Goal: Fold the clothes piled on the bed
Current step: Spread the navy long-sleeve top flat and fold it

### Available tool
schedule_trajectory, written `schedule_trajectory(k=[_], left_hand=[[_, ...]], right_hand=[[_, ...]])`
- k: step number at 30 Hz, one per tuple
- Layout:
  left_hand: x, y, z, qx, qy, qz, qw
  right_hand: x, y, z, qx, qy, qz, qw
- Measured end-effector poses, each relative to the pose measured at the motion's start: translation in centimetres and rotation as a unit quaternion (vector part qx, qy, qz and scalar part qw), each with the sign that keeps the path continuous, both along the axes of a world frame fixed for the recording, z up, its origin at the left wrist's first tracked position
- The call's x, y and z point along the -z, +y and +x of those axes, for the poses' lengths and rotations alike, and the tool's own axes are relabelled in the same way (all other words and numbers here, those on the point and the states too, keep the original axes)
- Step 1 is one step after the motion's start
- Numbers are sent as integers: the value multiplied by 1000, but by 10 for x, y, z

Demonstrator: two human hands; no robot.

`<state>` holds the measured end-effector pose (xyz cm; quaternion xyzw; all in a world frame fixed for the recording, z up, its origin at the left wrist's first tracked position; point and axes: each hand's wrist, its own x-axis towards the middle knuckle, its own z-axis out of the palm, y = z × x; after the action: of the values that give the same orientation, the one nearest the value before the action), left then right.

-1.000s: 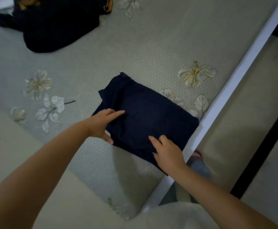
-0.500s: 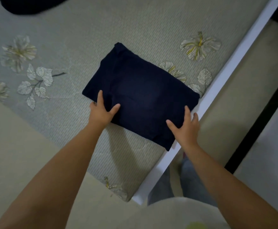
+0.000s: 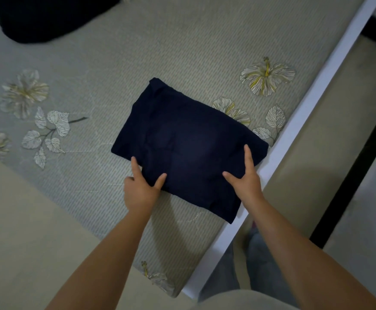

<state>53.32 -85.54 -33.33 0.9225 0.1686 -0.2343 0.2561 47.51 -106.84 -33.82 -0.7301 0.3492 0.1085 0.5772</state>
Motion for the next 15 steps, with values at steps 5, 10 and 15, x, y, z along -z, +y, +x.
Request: schedule_trajectory(k=[5,10,15], left_hand=[[3,12,58,52,-53,36,997],[12,-4,92,93,-24,0,995],[11,-22,82,93,61,-114,987]], right_hand=[[-1,-22,0,-45,-11,-18,999],[-1,-62,8,-69,22,-65,995],[-5,-78,16,-73,26,-25,997]])
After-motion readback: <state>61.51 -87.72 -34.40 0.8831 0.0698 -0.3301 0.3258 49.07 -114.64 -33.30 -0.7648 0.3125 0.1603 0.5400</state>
